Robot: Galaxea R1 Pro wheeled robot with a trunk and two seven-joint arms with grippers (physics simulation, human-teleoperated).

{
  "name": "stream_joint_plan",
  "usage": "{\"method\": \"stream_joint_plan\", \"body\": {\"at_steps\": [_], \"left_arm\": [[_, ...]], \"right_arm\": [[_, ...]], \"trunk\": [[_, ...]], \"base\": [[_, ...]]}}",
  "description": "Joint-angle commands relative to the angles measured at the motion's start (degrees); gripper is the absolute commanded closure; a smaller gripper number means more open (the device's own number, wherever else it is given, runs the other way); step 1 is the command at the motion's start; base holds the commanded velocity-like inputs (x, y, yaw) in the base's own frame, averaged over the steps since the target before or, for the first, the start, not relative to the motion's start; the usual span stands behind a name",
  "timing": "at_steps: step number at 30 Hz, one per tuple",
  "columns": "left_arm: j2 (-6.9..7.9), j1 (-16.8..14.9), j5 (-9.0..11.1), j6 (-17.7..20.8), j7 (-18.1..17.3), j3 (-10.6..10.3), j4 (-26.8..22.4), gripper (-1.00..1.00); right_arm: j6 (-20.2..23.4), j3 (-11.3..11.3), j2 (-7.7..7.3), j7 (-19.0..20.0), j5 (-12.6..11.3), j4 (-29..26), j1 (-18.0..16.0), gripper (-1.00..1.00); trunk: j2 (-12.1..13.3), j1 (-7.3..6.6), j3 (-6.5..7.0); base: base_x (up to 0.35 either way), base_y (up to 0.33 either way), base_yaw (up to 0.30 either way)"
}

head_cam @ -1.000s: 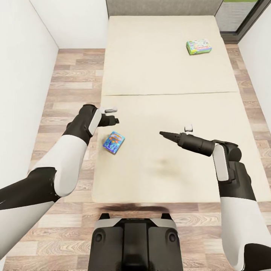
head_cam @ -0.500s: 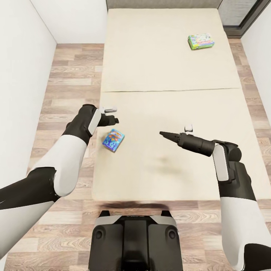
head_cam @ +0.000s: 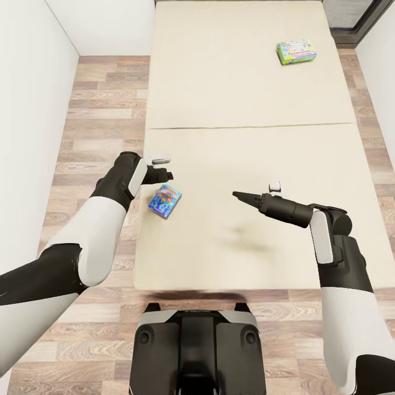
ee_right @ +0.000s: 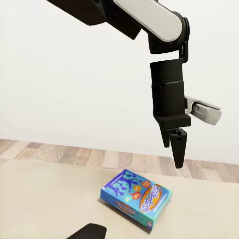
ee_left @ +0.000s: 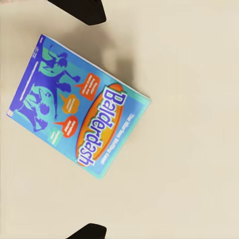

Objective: Put all the toys in the child's room - the three board games (two on the bed and one on the table), the two jigsaw puzzles on the table, and the tennis ball on the table - inside the toy box on the table in the child's room.

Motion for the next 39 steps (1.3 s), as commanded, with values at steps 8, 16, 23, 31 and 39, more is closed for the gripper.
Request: {"method": "stream_joint_plan", "body": {"at_steps": [8,16,23,31,39], "left_arm": [[-0.08,-0.03,-0.02,0.23,0.16,0.2,-0.05,-1.0],[-0.76,-0.73,0.29,-1.4,1.77,0.14,1.26,-1.0],[-0.76,-0.52,0.25,-2.13,0.56,0.11,-0.12,-1.0],[-0.76,-0.48,0.24,-1.81,0.14,0.16,-0.44,-1.0],[-0.76,-0.47,0.23,-1.76,0.08,0.13,-0.48,-1.0]], "right_arm": [[0.19,0.03,0.36,0.26,0.62,-0.09,-0.04,-1.0],[0.19,0.74,1.15,-0.11,1.11,-0.67,0.59,-1.0],[0.19,0.56,1.91,-0.11,1.16,-0.62,-0.61,-1.0],[0.19,0.56,2.44,-0.11,1.15,-0.61,-0.89,-1.0],[0.19,0.49,2.52,-0.11,1.09,-0.61,-0.93,-1.0]], "trunk": [[-0.09,0.03,-0.54],[-0.1,0.03,-0.58],[-0.1,0.03,-0.58],[-0.1,0.03,-0.58],[-0.1,0.03,-0.58]], "base": [[0.0,0.0,0.0],[0.0,0.0,0.0],[0.0,0.0,0.0],[0.0,0.0,0.0],[0.0,0.0,0.0]]}}
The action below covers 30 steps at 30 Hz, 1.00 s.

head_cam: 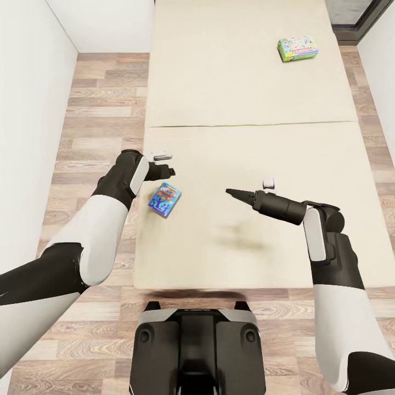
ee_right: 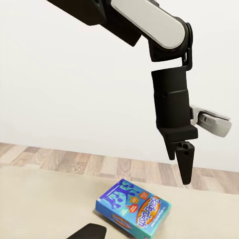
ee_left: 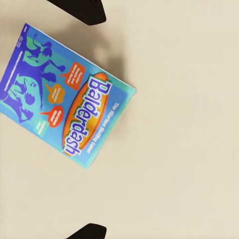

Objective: Put all the toys in the child's room - the three board games (two on the bed and one on the table), the two jigsaw puzzles on the table, and the tennis ball on the table - inside the toy box on the table in the child's room.

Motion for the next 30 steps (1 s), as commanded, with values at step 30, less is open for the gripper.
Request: {"method": "stream_joint_plan", "body": {"at_steps": [30], "left_arm": [[-0.08,-0.03,-0.25,0.28,2.26,0.29,0.12,-1.0]], "right_arm": [[0.18,0.02,-0.08,0.33,0.18,0.0,-0.04,-1.0]], "trunk": [[-0.09,0.03,-1.36]], "base": [[0.0,0.0,0.0]]}}
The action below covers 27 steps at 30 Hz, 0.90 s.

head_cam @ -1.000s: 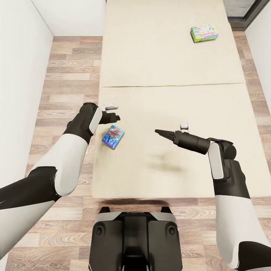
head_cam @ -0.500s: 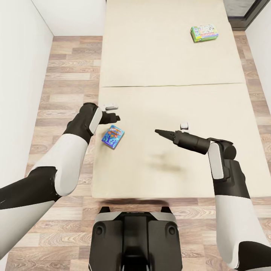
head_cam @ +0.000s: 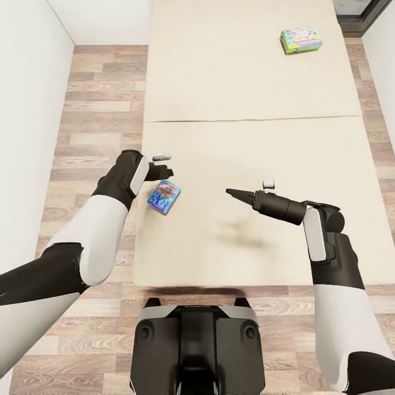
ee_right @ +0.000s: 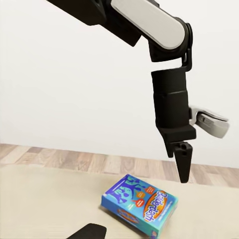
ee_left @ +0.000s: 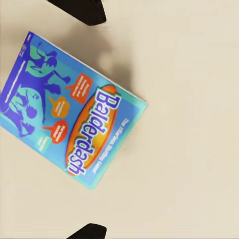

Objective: Put all the toys in the child's room - the three board games (two on the bed and one on the table), the two jigsaw puzzles on the table, and the tennis ball on the table - inside the toy box on the table in the child's room.

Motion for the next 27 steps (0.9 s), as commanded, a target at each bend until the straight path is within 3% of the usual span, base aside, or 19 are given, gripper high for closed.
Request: {"method": "stream_joint_plan", "body": {"at_steps": [1,9,27], "left_arm": [[-0.08,-0.03,0.08,0.09,0.81,0.33,-0.05,-1.0],[-0.08,-0.03,0.44,-2.18,5.29,0.33,-0.05,-1.0],[-0.08,-0.03,0.56,-2.84,5.98,0.4,-0.2,-1.0]], "right_arm": [[0.19,-0.05,0.0,0.33,0.21,0.0,-0.03,-1.0],[0.19,-0.01,0.07,0.33,0.23,0.0,-0.03,-1.0],[0.19,0.04,0.08,0.33,0.28,-0.03,-0.03,-1.0]], "trunk": [[-0.09,0.03,-0.16],[-0.09,0.03,-0.91],[-0.09,0.03,-2.6]], "base": [[0.0,0.0,0.0],[0.0,0.0,0.0],[0.0,0.0,0.0]]}}
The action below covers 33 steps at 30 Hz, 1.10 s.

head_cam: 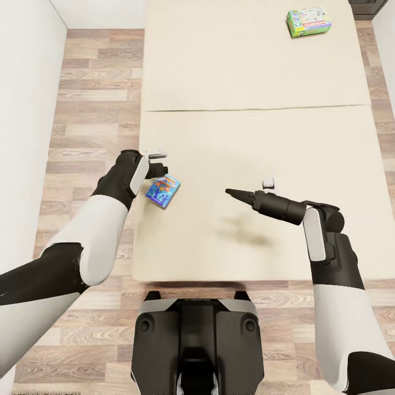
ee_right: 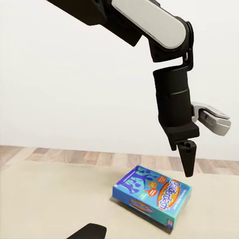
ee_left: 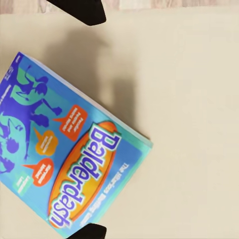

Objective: Put all the toys in the child's room - the three board games (two on the bed and one on the table), the two jigsaw puzzles on the table, and the tennis ball on the table - inside the toy box on the table in the child's room.

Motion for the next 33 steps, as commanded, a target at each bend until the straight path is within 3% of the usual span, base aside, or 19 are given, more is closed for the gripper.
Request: {"method": "stream_joint_plan", "body": {"at_steps": [1,11,16,24,33], "left_arm": [[-0.07,-0.03,0.05,0.22,0.17,0.31,-0.06,-1.0],[-0.07,-0.31,0.06,0.2,0.2,0.29,-0.08,-1.0],[-0.07,-2.32,0.41,0.25,0.2,0.31,-0.08,-1.0],[-0.07,-4.0,4.5,0.51,0.2,0.32,-0.08,-1.0],[-0.07,-4.66,5.85,0.68,0.2,0.32,-0.08,-1.0]], "right_arm": [[0.19,-0.05,0.0,0.33,0.21,0.0,-0.03,-1.0],[0.19,-0.05,-0.06,0.33,0.24,-0.04,-0.03,-1.0],[0.19,-0.05,-0.01,0.33,0.24,-0.05,-0.03,-1.0],[0.19,-0.07,-0.06,0.33,0.25,-0.06,-0.03,-1.0],[0.19,-0.06,-0.08,0.33,0.24,-0.07,-0.03,-1.0]], "trunk": [[-0.09,0.03,-0.16],[-0.09,0.03,-1.1],[-0.09,0.03,-1.57],[-0.09,0.03,-2.0],[-0.09,0.03,-2.06]], "base": [[0.0,0.0,0.0],[0.0,0.0,0.0],[0.0,0.0,0.0],[0.0,0.0,0.0],[0.0,0.0,0.0]]}}
